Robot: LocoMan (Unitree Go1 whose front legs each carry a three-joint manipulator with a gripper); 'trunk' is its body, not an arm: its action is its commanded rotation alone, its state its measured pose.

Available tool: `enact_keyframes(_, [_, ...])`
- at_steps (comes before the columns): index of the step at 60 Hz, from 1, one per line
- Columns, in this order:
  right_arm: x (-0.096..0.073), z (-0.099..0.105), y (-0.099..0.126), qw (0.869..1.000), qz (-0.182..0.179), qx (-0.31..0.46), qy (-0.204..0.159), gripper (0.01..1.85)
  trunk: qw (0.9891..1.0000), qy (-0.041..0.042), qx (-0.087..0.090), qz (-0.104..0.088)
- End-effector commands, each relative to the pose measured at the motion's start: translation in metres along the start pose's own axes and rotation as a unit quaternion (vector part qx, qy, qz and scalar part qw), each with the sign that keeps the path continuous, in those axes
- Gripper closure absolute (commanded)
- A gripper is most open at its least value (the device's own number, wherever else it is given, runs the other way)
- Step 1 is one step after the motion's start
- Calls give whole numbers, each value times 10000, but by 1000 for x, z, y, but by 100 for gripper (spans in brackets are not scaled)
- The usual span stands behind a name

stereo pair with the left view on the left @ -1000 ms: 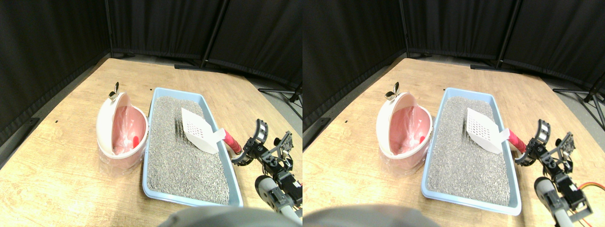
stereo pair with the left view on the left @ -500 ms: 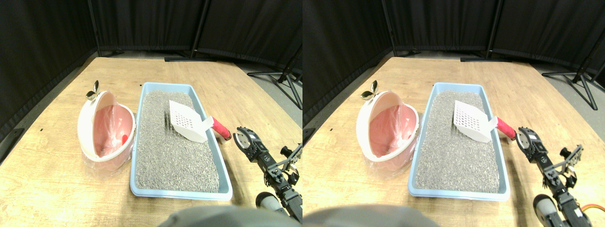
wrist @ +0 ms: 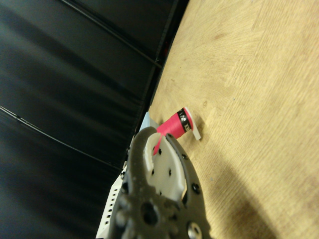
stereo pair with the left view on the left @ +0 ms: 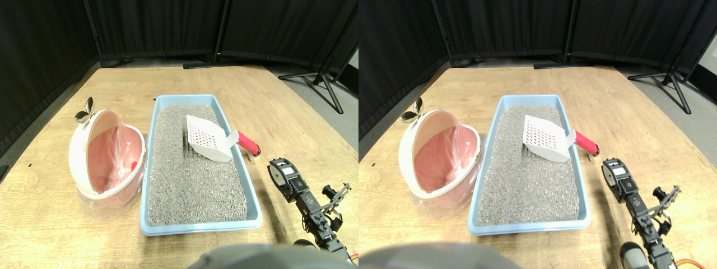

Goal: Scoop (unimanual)

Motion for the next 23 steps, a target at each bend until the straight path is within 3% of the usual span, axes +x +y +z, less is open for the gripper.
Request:
enact_keyframes(1, [0, 7, 4, 9998, -19, 70, -183, 181, 9999, -67, -142, -25])
enact_keyframes(23, [0, 5, 12, 9999, -59, 39, -149, 181, 9998, -77, -166, 3])
